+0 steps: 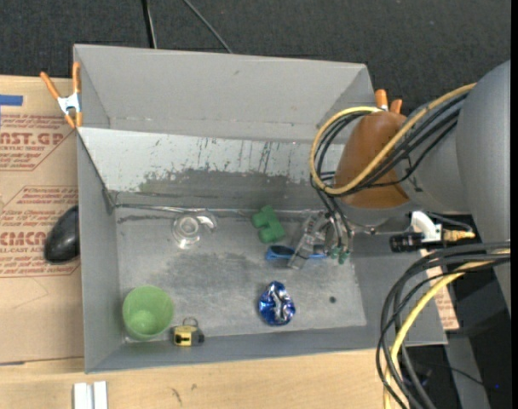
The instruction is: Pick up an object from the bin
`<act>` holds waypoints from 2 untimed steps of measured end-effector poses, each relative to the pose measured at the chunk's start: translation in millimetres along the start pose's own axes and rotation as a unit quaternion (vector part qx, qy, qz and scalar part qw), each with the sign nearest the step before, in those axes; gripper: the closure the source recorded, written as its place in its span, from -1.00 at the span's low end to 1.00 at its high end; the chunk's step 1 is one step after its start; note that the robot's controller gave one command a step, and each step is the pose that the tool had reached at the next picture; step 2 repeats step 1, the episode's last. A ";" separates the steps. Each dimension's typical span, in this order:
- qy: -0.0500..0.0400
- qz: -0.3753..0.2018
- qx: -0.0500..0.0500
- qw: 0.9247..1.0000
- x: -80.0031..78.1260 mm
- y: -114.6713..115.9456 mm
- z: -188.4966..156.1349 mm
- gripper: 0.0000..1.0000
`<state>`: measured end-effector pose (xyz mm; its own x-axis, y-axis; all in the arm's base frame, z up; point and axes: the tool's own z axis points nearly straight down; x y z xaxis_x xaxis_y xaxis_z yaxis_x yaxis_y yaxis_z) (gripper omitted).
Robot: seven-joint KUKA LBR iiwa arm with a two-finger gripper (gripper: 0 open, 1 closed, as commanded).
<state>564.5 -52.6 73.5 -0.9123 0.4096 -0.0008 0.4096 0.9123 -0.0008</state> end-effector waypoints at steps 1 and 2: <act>-0.004 -0.033 -0.002 0.999 13.4 10.6 -128.7 1.00; -0.004 -0.033 -0.002 0.999 13.4 10.6 -128.7 1.00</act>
Offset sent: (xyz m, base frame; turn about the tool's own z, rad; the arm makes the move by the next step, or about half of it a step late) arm -0.0101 0.0142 0.1243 -0.0640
